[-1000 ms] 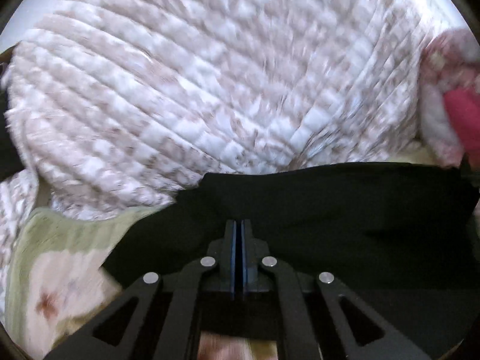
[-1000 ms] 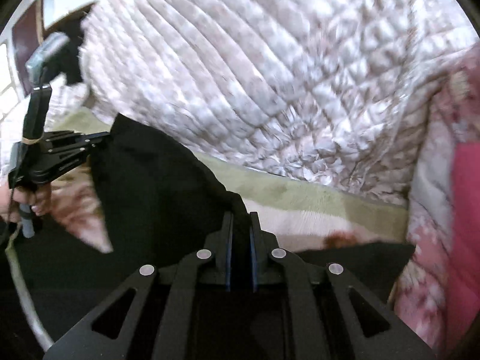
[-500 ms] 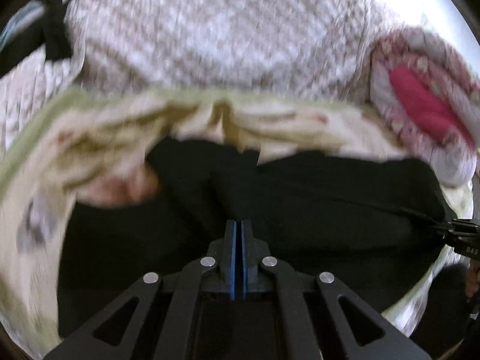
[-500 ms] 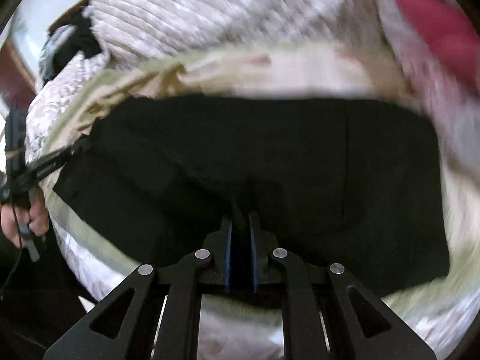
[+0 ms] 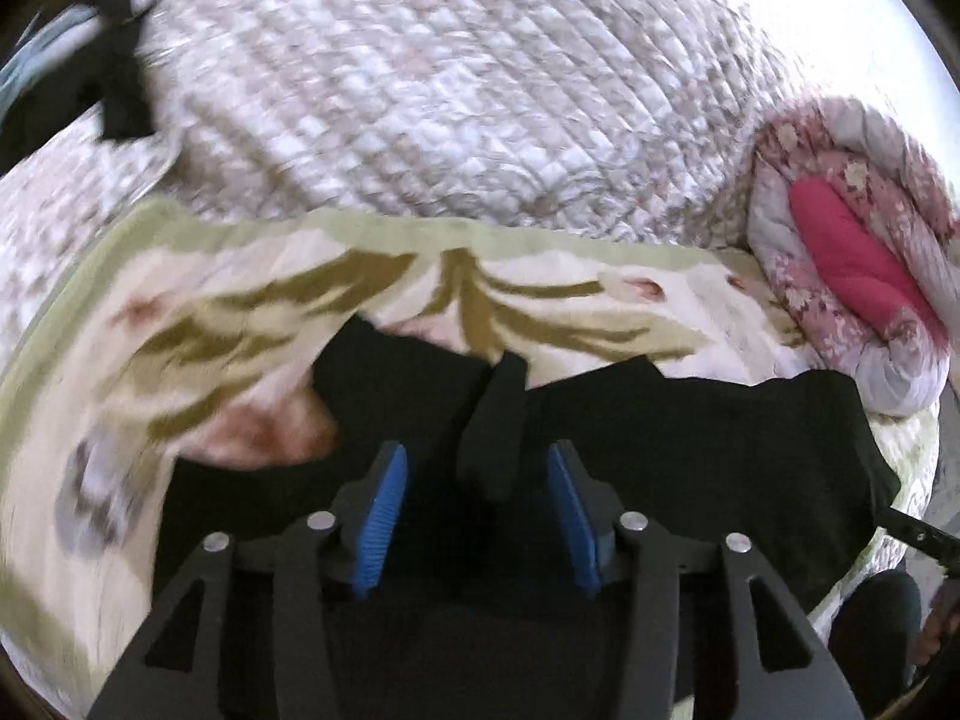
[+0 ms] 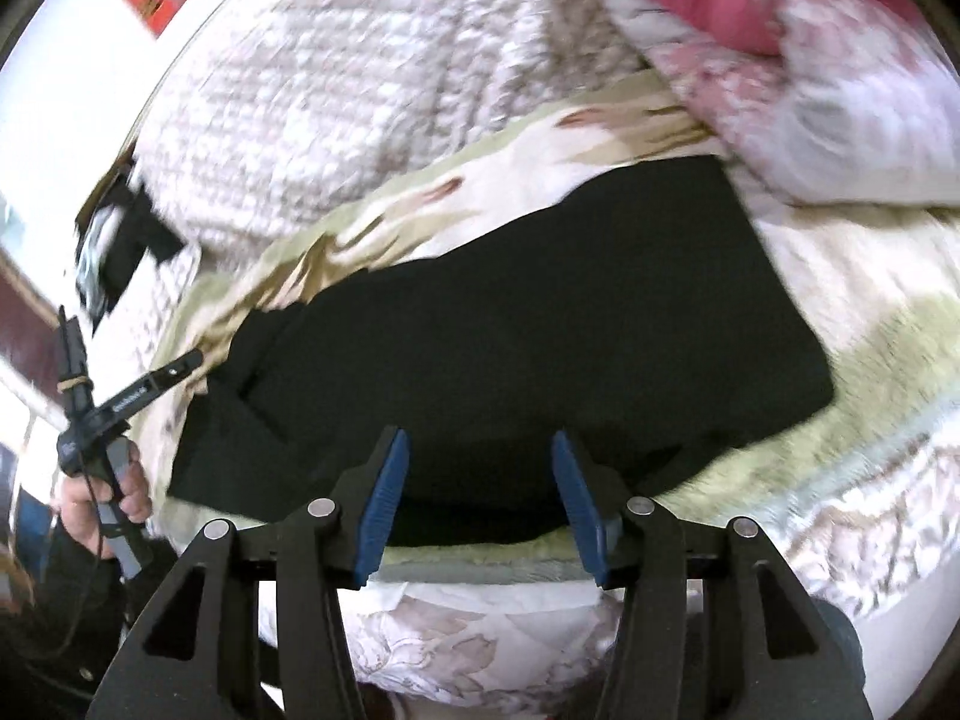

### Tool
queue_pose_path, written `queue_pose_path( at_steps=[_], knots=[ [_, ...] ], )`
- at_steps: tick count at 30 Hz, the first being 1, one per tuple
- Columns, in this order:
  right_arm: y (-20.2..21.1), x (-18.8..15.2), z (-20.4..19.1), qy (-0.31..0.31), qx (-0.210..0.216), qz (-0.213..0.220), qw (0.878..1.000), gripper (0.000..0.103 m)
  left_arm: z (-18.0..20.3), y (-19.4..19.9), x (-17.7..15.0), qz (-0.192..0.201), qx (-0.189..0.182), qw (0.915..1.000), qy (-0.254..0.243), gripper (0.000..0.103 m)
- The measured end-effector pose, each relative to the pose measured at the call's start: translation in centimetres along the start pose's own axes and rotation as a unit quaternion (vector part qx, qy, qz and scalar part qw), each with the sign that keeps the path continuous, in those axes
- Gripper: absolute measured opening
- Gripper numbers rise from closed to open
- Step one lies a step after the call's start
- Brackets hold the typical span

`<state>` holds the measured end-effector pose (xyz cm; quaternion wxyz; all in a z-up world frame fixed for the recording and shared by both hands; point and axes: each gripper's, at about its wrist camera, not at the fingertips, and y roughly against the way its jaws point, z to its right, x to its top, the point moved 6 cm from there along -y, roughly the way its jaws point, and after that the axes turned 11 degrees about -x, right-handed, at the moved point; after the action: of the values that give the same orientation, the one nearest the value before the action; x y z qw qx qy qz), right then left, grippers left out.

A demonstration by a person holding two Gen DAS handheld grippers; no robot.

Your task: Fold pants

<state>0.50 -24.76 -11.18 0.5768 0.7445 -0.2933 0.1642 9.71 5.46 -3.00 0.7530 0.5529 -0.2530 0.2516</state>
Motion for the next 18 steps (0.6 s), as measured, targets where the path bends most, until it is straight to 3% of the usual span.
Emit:
queue_pose_path(
  at_steps=[7, 8, 9, 12, 14, 18],
  knots=[
    [-0.3, 0.0, 3.6, -0.076, -0.015, -0.010, 0.997, 0.051, 0.3, -7.7, 0.0, -0.083, 0.025, 0.9956, -0.035, 0.052],
    [-0.4, 0.1, 4.1, -0.084, -0.019, -0.009, 0.996, 0.051, 0.2, -8.2, -0.2, -0.089, 0.028, 0.9951, -0.033, 0.046],
    [-0.6, 0.3, 4.5, -0.092, -0.021, -0.008, 0.996, 0.051, 0.1, -8.6, -0.5, -0.091, 0.035, 0.9947, -0.033, 0.032],
    [-0.9, 0.9, 5.3, -0.112, -0.017, -0.005, 0.994, 0.051, 0.0, -8.3, -0.5, -0.080, 0.037, 0.9955, -0.033, 0.011],
    [-1.0, 1.4, 5.6, -0.121, -0.014, 0.001, 0.993, 0.051, -0.1, -6.9, -0.3, -0.055, 0.042, 0.9973, -0.025, 0.010],
    [-1.0, 2.0, 6.1, -0.139, -0.012, 0.014, 0.990, 0.051, -1.2, -1.3, 0.3, 0.030, 0.054, 0.9981, 0.002, 0.009]
  ],
)
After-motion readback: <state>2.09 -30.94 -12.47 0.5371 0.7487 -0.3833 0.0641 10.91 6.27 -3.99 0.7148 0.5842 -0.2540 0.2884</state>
